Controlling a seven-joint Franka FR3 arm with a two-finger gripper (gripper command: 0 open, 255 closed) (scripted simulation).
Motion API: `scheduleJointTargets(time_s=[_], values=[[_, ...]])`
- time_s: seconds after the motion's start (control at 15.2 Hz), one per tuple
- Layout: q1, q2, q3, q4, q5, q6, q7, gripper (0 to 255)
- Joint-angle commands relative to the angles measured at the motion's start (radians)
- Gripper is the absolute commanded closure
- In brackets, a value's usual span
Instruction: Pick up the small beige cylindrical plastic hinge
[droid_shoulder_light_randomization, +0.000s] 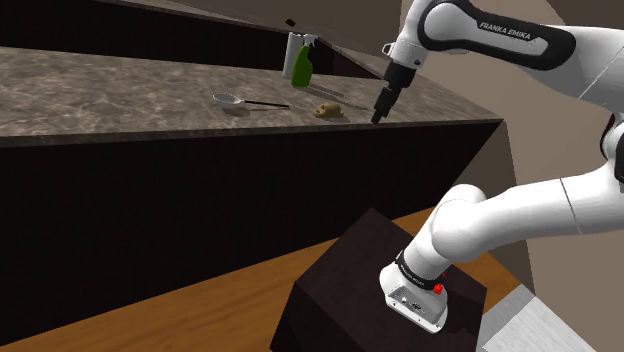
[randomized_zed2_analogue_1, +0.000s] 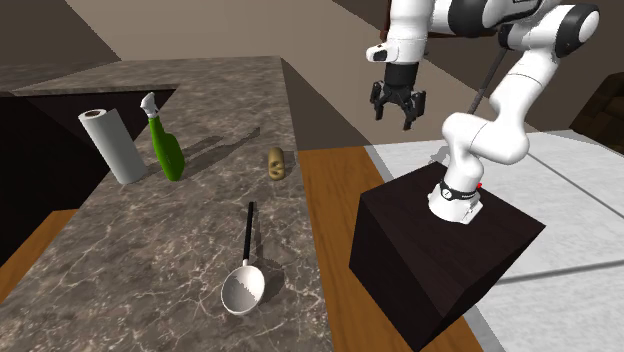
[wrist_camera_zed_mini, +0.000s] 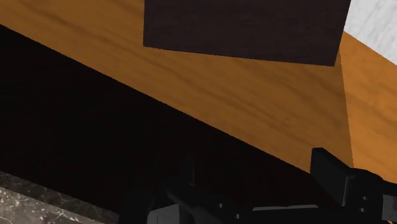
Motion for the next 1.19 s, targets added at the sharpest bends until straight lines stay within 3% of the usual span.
scheduleJointTargets(time_s=[0.0, 0.33, 0.59, 0.92, 1.12], values=[[0.015, 0.054, -0.057, 0.025, -0.028, 0.034, -0.109, 0], [0.065, 0.207, -0.184, 0.11, -0.057, 0.114, -0.359, 0], [0.11, 0.357, -0.281, 0.206, -0.035, 0.172, -0.567, 0], [0.151, 0.58, -0.384, 0.359, 0.061, 0.224, -0.844, 0], [0.148, 0.73, -0.419, 0.469, 0.151, 0.236, -1.015, 0]])
